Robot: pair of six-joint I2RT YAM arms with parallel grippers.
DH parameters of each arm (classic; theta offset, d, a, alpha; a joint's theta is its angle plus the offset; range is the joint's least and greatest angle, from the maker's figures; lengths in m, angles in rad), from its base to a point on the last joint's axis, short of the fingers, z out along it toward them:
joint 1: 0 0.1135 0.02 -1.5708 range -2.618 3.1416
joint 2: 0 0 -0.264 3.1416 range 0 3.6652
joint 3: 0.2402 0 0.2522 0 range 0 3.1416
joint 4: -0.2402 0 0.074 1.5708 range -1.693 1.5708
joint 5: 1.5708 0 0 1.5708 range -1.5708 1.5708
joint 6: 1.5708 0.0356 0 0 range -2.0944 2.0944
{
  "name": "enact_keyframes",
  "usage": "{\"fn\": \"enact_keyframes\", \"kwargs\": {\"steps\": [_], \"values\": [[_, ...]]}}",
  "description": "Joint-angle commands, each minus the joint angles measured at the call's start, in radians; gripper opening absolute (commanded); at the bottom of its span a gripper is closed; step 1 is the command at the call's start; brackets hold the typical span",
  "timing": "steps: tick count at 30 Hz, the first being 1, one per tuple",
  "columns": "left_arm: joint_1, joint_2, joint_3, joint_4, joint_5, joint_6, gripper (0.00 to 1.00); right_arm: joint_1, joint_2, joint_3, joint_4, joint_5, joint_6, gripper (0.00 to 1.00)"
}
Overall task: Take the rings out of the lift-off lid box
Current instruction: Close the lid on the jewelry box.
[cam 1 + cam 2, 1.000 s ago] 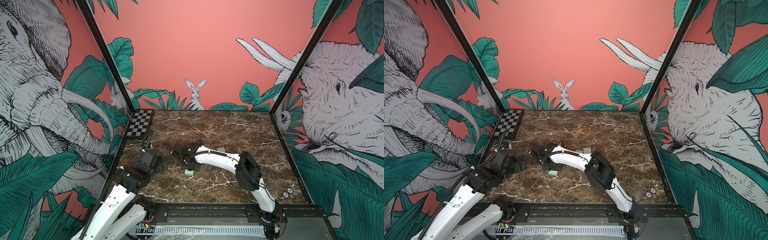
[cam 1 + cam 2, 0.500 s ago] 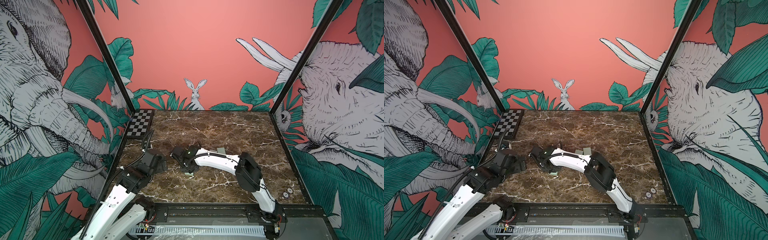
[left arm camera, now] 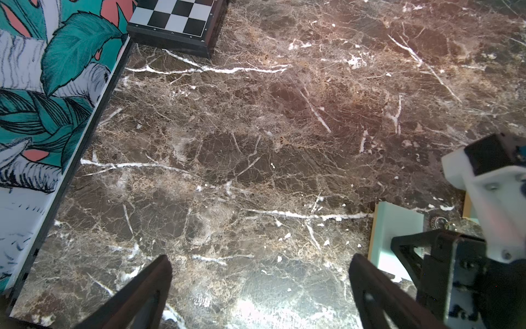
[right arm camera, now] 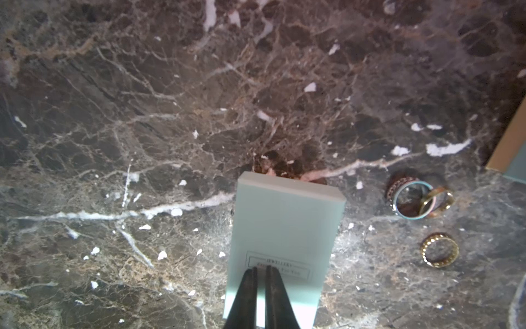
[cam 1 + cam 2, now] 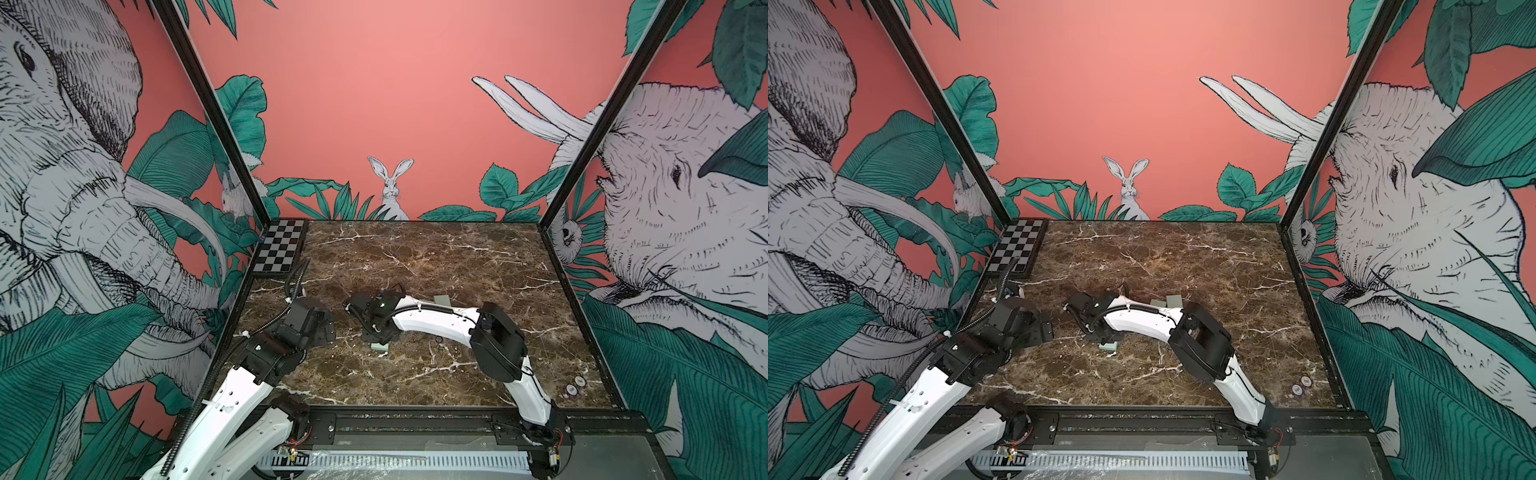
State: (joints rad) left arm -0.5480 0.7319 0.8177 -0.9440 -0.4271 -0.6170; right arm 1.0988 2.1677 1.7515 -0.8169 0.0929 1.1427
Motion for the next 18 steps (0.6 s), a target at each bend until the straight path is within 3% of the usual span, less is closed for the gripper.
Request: {"fn": "enact_keyframes", "kwargs": {"steps": [1, 6, 10, 15, 16, 17, 18], "values": [[0.004, 0.005, -0.006, -0.01, -0.007, -0.002, 0.99, -0.01, 0.002, -0.033, -0.006, 0.027, 0.003, 0.11], [0.004, -0.004, -0.019, 0.03, 0.038, 0.035, 0.99, -0.007, -0.115, -0.025, -0.009, 0.132, -0.118, 0.17], [0.003, -0.016, -0.034, 0.065, 0.074, 0.067, 0.99, -0.018, -0.253, -0.096, 0.079, 0.195, -0.266, 0.51], [0.003, -0.01, -0.045, 0.102, 0.112, 0.104, 0.99, -0.03, -0.406, -0.19, 0.165, 0.209, -0.457, 0.74], [0.004, 0.0, -0.045, 0.11, 0.122, 0.112, 0.99, -0.034, -0.451, -0.221, 0.178, 0.239, -0.506, 0.82], [0.005, 0.012, -0.045, 0.117, 0.126, 0.116, 0.99, -0.039, -0.504, -0.264, 0.198, 0.279, -0.559, 0.98], [0.004, 0.023, -0.045, 0.125, 0.131, 0.117, 0.99, -0.046, -0.552, -0.313, 0.231, 0.306, -0.611, 0.99]]}}
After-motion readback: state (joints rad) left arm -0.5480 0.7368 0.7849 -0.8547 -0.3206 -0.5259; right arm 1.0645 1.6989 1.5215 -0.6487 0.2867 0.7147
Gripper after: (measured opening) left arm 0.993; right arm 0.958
